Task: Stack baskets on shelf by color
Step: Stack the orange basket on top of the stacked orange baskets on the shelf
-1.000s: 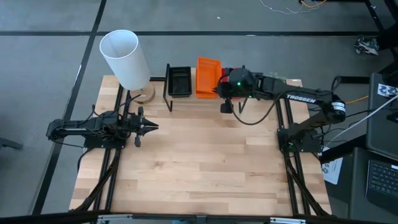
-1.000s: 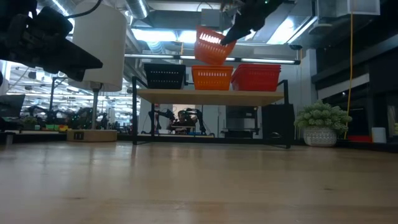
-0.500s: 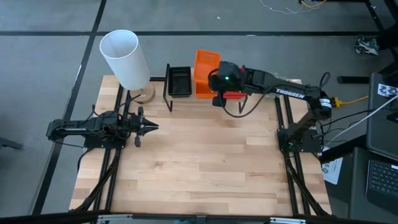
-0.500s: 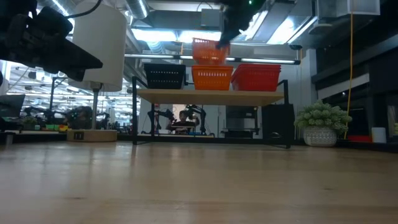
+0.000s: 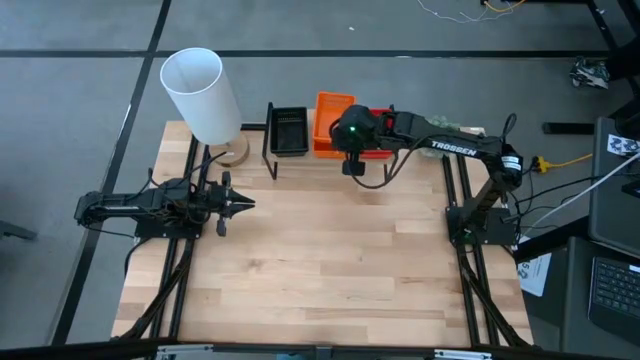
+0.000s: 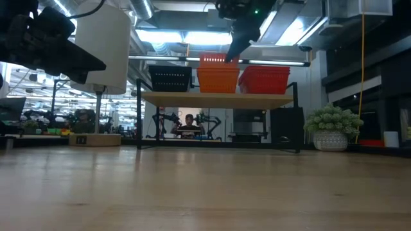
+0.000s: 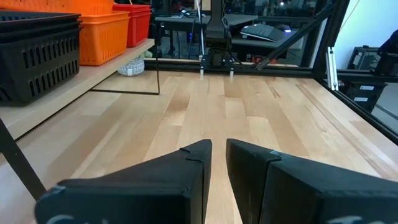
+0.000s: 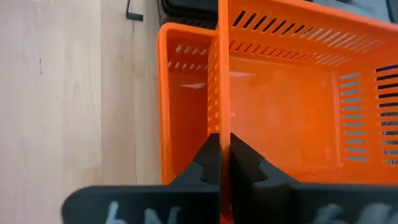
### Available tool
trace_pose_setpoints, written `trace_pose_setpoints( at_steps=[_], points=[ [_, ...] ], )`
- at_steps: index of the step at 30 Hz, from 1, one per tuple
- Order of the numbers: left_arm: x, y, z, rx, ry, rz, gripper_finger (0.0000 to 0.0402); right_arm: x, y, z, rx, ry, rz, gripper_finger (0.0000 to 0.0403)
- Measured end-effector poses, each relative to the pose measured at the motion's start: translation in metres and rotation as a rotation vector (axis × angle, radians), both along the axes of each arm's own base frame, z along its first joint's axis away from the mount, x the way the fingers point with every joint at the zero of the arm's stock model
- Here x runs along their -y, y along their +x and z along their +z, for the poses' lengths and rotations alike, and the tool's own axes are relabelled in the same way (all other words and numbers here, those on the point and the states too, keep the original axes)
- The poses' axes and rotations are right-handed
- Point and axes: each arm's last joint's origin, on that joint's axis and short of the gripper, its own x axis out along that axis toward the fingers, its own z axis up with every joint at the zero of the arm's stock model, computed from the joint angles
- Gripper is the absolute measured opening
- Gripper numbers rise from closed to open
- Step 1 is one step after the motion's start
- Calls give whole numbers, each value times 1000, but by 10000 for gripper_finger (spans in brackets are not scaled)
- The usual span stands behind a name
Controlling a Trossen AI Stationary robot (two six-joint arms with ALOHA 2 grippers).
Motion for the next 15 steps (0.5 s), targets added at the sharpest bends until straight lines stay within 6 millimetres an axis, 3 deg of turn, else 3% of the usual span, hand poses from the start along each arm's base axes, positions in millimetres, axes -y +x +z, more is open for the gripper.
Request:
trace_pose_setpoints(
  at_steps=[10,15],
  points=[
    [0,0,0,0,0,0,41,-4,-6,1,-5,94,35,1],
    [0,0,0,0,0,1,41,-4,-5,1,6,77,23,29]
  ],
)
